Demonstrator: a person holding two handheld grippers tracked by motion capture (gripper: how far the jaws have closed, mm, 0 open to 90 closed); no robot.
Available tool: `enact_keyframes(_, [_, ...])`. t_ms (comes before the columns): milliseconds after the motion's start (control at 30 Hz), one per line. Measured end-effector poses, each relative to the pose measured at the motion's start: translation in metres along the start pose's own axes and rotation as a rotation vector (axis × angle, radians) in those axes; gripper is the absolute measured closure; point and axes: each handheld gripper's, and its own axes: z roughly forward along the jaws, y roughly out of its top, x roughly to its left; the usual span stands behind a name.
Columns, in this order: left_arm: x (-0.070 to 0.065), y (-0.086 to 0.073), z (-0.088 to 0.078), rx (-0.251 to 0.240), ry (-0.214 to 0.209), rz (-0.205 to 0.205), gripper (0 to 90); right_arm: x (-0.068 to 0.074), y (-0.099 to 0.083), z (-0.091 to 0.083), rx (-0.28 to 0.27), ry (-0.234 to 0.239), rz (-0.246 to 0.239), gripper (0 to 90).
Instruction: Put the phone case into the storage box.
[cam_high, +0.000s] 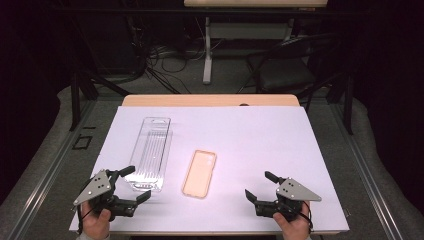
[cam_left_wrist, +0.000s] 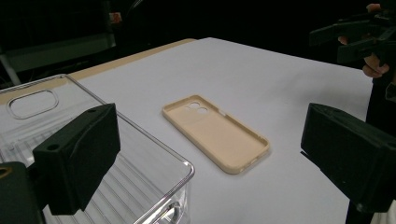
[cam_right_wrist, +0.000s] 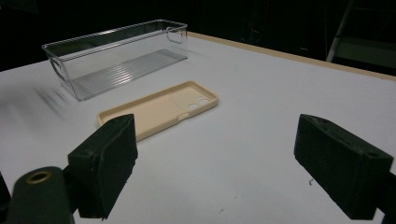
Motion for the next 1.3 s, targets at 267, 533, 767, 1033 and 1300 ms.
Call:
enact_keyframes(267, [0.002,0.0,0.003,0.002,0.004,-0.014,5.0,-0.002,-0.001,0.001,0.01,-0.008,0.009,13.3])
enact_keyframes(533, [0.002,0.0,0.004,0.012,0.006,-0.023,5.1,-0.003,-0.002,0.003,0.016,-0.007,0.005,13.4])
enact_keyframes(767, [0.002,-0.001,0.004,0.017,0.013,-0.023,5.1,-0.003,-0.001,0.001,0.013,-0.009,0.005,13.4])
enact_keyframes(1033, [0.007,0.005,0.01,0.035,0.015,-0.074,5.1,-0.005,-0.003,0.002,0.027,-0.016,0.022,13.7])
enact_keyframes(1300, [0.017,0.014,0.018,0.081,0.005,-0.169,5.0,-0.01,-0.003,0.003,0.028,-0.029,0.051,13.9])
